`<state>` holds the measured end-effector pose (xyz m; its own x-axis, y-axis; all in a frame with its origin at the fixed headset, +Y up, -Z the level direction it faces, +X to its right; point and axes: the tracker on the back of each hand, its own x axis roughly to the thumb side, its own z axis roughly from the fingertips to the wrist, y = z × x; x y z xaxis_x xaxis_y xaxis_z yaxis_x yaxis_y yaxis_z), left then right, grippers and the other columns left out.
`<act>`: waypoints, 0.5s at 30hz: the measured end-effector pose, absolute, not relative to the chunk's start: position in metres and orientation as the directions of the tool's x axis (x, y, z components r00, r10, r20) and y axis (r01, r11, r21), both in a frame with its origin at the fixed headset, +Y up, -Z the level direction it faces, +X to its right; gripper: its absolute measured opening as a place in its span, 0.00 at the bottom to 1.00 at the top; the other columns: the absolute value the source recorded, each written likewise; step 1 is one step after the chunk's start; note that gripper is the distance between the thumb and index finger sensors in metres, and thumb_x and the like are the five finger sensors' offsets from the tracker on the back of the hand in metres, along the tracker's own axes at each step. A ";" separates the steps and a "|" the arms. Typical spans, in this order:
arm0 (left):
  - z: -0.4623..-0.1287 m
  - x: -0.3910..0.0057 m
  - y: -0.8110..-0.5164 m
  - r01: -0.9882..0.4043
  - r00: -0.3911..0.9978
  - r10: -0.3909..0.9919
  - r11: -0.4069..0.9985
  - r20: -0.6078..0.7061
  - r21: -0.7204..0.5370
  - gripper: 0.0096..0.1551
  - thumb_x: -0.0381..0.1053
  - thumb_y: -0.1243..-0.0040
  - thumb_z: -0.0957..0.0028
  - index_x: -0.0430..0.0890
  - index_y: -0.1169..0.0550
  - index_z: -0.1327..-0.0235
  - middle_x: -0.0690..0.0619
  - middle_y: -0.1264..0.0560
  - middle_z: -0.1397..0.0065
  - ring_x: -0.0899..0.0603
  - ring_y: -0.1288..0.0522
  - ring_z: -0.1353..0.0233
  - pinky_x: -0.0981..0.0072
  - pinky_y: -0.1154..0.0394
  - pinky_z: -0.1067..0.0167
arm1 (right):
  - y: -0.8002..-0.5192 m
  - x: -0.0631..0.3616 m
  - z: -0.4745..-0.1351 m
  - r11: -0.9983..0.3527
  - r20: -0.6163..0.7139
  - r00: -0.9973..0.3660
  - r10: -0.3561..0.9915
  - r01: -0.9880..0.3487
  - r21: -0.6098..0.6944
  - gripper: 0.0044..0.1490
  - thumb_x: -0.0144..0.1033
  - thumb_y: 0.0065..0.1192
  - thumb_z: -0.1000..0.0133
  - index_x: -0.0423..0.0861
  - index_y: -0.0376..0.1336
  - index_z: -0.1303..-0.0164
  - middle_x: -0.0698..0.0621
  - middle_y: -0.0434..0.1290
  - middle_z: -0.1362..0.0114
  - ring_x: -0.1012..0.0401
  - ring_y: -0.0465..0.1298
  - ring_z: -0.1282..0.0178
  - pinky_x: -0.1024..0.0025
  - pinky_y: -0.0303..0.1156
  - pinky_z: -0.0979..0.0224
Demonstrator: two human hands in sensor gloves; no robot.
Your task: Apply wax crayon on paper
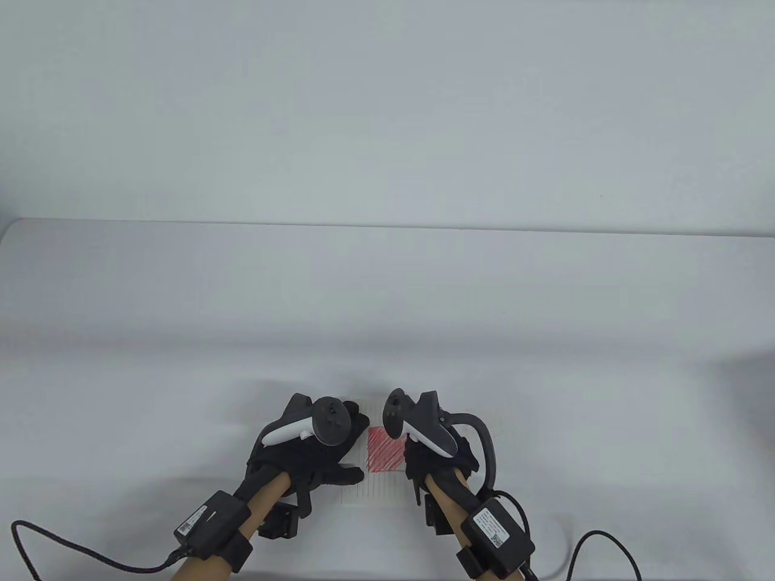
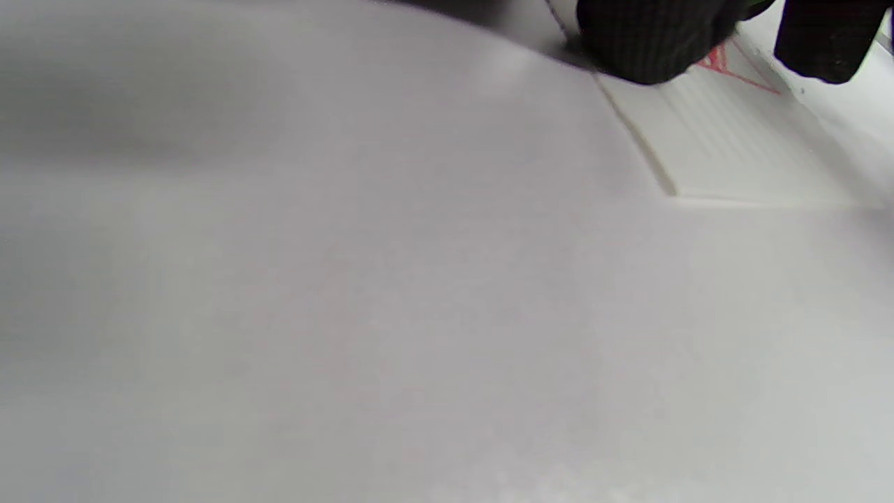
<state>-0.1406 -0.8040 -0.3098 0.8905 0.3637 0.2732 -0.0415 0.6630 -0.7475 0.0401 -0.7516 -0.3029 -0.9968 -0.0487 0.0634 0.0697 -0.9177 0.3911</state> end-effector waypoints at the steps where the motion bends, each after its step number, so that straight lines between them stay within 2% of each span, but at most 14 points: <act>1: -0.310 -0.141 -0.804 -0.041 0.891 0.363 0.663 0.273 -0.747 0.55 0.68 0.53 0.43 0.65 0.74 0.26 0.65 0.82 0.21 0.49 0.87 0.21 0.42 0.87 0.31 | -0.752 0.040 -0.303 -0.901 0.096 -0.995 0.003 0.039 0.432 0.26 0.37 0.61 0.42 0.36 0.68 0.39 0.44 0.83 0.55 0.70 0.83 0.77 0.76 0.81 0.72; 2: -0.310 -0.141 -0.804 -0.041 0.891 0.364 0.663 0.273 -0.748 0.55 0.68 0.53 0.43 0.65 0.74 0.26 0.65 0.82 0.21 0.49 0.87 0.21 0.42 0.87 0.31 | -0.753 0.040 -0.303 -0.866 0.091 -0.993 0.078 -0.022 0.499 0.26 0.37 0.61 0.42 0.36 0.68 0.39 0.44 0.83 0.55 0.70 0.83 0.77 0.75 0.81 0.71; 3: -0.310 -0.141 -0.804 -0.042 0.890 0.364 0.663 0.273 -0.748 0.55 0.68 0.53 0.43 0.65 0.74 0.26 0.65 0.82 0.21 0.49 0.87 0.21 0.42 0.87 0.31 | -0.753 0.042 -0.304 -0.874 0.047 -0.996 0.072 -0.040 0.484 0.26 0.37 0.61 0.42 0.36 0.68 0.40 0.44 0.83 0.56 0.69 0.83 0.77 0.74 0.81 0.71; 5: -0.310 -0.141 -0.804 -0.041 0.891 0.363 0.663 0.273 -0.747 0.55 0.68 0.53 0.43 0.64 0.74 0.26 0.65 0.82 0.21 0.49 0.87 0.21 0.42 0.87 0.31 | -0.754 0.045 -0.309 -0.912 0.019 -1.000 0.014 -0.005 0.410 0.26 0.37 0.61 0.42 0.36 0.68 0.39 0.44 0.83 0.56 0.69 0.83 0.77 0.74 0.81 0.71; 7: -0.310 -0.141 -0.804 -0.042 0.890 0.365 0.662 0.273 -0.748 0.55 0.68 0.53 0.43 0.65 0.74 0.26 0.65 0.82 0.21 0.49 0.87 0.21 0.42 0.87 0.31 | -0.753 0.044 -0.310 -0.935 0.045 -0.997 -0.055 0.068 0.348 0.26 0.38 0.61 0.42 0.37 0.69 0.40 0.45 0.83 0.56 0.70 0.83 0.77 0.75 0.81 0.71; 8: -0.310 -0.141 -0.804 -0.042 0.890 0.365 0.662 0.272 -0.749 0.55 0.68 0.53 0.43 0.64 0.74 0.26 0.65 0.83 0.21 0.49 0.87 0.21 0.42 0.87 0.31 | -0.753 0.042 -0.309 -0.932 0.057 -0.997 -0.050 0.067 0.356 0.26 0.37 0.61 0.42 0.37 0.68 0.40 0.44 0.83 0.56 0.70 0.83 0.77 0.75 0.81 0.71; 10: -0.310 -0.141 -0.804 -0.041 0.890 0.365 0.661 0.273 -0.749 0.55 0.68 0.53 0.43 0.65 0.74 0.26 0.65 0.83 0.21 0.49 0.87 0.21 0.42 0.87 0.31 | -0.753 0.039 -0.307 -0.897 0.107 -0.993 0.042 0.010 0.442 0.26 0.38 0.61 0.42 0.37 0.68 0.40 0.45 0.83 0.56 0.70 0.83 0.77 0.75 0.81 0.71; 11: -0.310 -0.141 -0.804 -0.042 0.890 0.366 0.660 0.272 -0.750 0.55 0.68 0.53 0.43 0.65 0.74 0.26 0.66 0.82 0.21 0.49 0.87 0.21 0.42 0.87 0.31 | -0.754 0.039 -0.308 -0.872 0.092 -0.992 0.088 -0.033 0.488 0.26 0.38 0.60 0.42 0.37 0.68 0.39 0.45 0.83 0.55 0.70 0.83 0.76 0.75 0.81 0.71; 12: -0.310 -0.141 -0.804 -0.042 0.890 0.366 0.660 0.272 -0.750 0.55 0.68 0.53 0.43 0.65 0.74 0.26 0.66 0.82 0.21 0.49 0.87 0.21 0.42 0.87 0.31 | -0.754 0.039 -0.309 -0.896 0.059 -0.996 0.063 -0.031 0.443 0.26 0.37 0.61 0.42 0.36 0.68 0.39 0.44 0.83 0.55 0.69 0.83 0.77 0.74 0.81 0.71; 15: -0.310 -0.141 -0.804 -0.041 0.890 0.364 0.661 0.273 -0.749 0.55 0.68 0.53 0.43 0.65 0.74 0.26 0.65 0.83 0.21 0.49 0.87 0.21 0.42 0.87 0.31 | -0.752 0.043 -0.310 -0.938 0.052 -0.990 -0.131 0.141 0.318 0.26 0.38 0.61 0.42 0.37 0.68 0.39 0.45 0.83 0.55 0.70 0.83 0.76 0.75 0.81 0.71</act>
<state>-0.1407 -0.8038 -0.3100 0.8903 0.3644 0.2732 -0.0408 0.6611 -0.7492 0.0426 -0.7521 -0.3102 -0.9900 -0.1310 0.0518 0.1407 -0.9377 0.3177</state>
